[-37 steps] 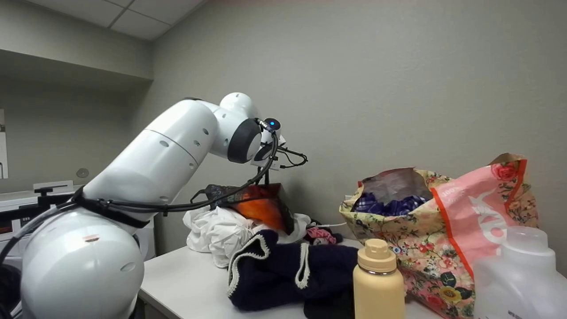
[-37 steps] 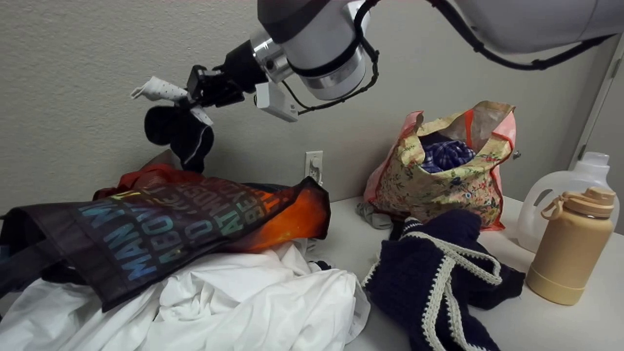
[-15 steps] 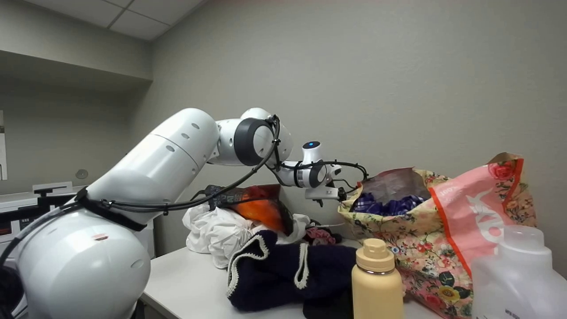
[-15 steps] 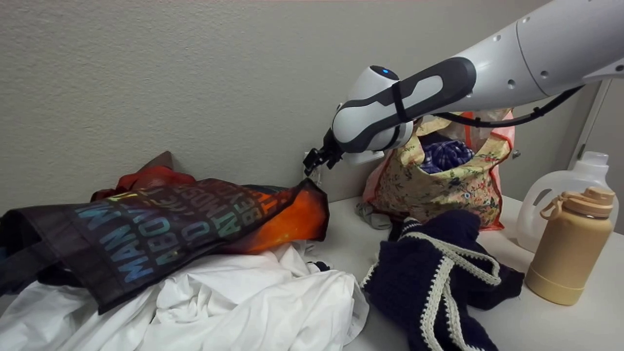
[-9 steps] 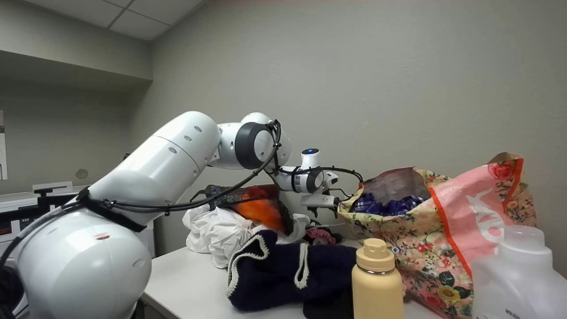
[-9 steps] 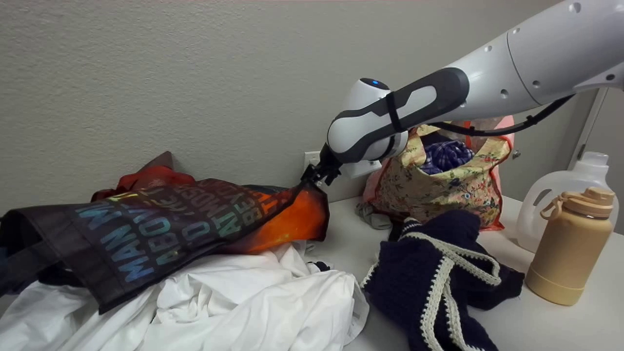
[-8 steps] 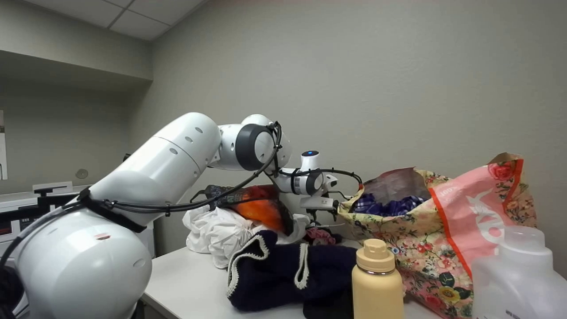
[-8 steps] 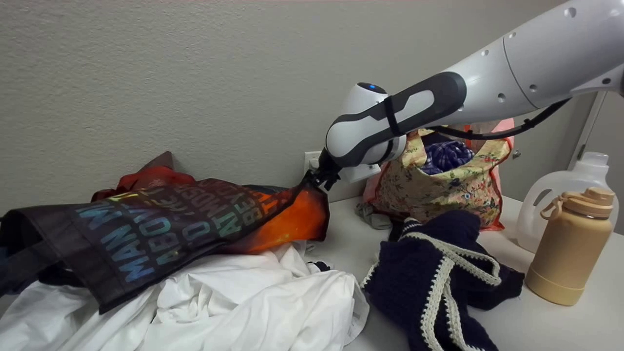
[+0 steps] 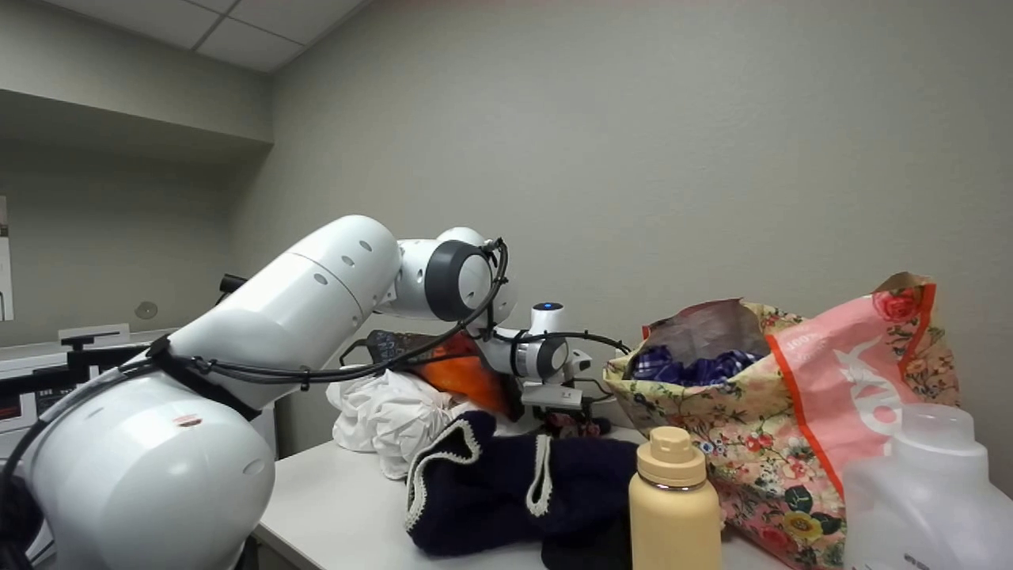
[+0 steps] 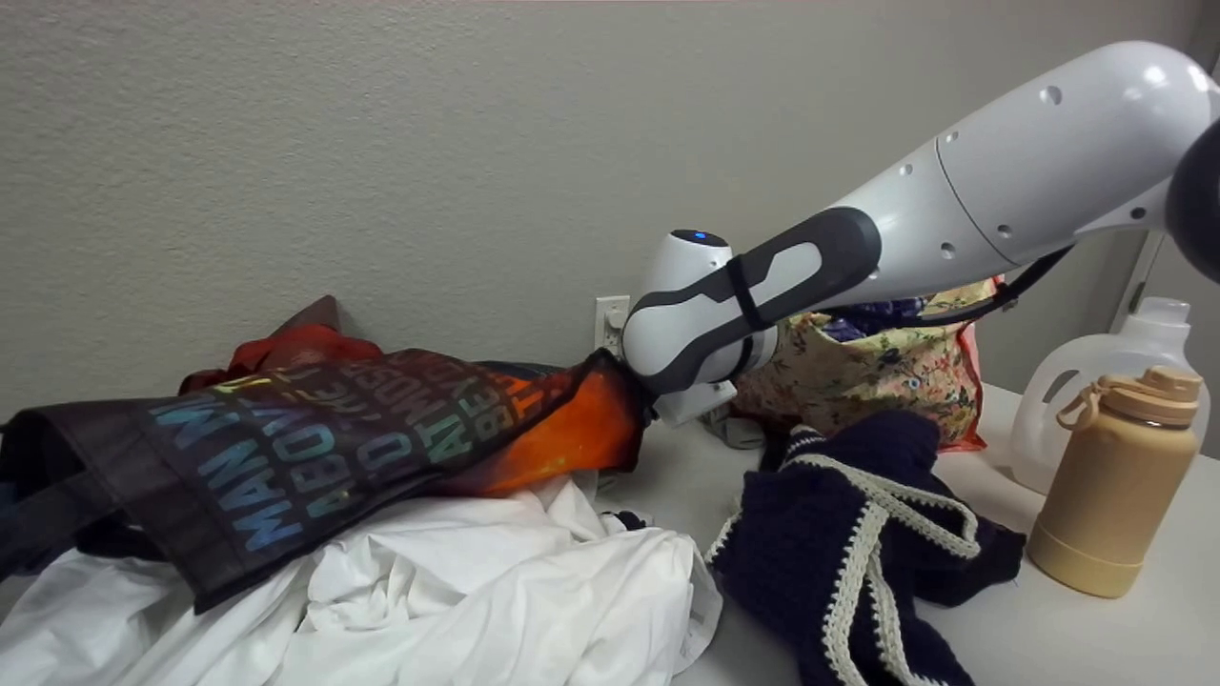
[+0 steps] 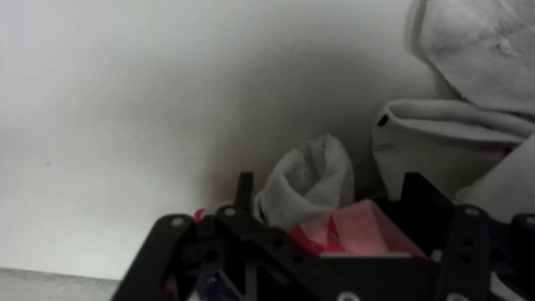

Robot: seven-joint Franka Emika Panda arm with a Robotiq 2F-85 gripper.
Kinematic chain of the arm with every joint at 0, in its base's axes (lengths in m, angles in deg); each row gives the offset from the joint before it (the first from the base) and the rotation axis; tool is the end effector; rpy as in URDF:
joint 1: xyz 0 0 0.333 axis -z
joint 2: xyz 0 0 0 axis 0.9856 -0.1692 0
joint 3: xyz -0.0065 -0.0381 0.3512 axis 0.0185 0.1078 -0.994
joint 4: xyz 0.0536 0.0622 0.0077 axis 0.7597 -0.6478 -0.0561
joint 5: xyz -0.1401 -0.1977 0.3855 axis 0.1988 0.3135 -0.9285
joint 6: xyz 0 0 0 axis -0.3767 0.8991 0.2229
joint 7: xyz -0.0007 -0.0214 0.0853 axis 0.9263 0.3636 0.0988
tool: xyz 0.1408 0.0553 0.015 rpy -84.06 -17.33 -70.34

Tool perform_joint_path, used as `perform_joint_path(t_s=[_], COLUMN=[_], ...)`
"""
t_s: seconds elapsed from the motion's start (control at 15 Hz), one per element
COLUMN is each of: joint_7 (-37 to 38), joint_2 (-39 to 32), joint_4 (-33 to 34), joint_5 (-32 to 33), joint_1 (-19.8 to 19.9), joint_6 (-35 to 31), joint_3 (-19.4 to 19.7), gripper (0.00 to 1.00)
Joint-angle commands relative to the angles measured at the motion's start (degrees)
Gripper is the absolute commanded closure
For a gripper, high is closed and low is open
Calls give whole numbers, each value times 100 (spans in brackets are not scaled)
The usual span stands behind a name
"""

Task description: Move the socks to the left

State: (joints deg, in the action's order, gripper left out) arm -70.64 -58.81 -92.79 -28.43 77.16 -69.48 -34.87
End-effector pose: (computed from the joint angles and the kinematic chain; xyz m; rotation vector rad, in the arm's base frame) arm 0.8566 0.0933 0.1486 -3.0297 -0.4221 -0.5012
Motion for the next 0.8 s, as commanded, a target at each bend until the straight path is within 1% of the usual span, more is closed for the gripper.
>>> perform_joint_path(t_s=[0.0, 0.4, 0.6, 0.67, 0.73], joint_7=[210, 487, 646, 701, 739], joint_2=[132, 155, 202, 231, 262], joint_4=[-280, -457, -512, -511, -505], joint_5=[103, 148, 142, 137, 124], joint_1=[-94, -248, -269, -261, -247], joint_6=[-199, -519, -651, -714, -764], joint_3=[27, 173, 257, 283, 300], gripper=[44, 88, 96, 97, 92])
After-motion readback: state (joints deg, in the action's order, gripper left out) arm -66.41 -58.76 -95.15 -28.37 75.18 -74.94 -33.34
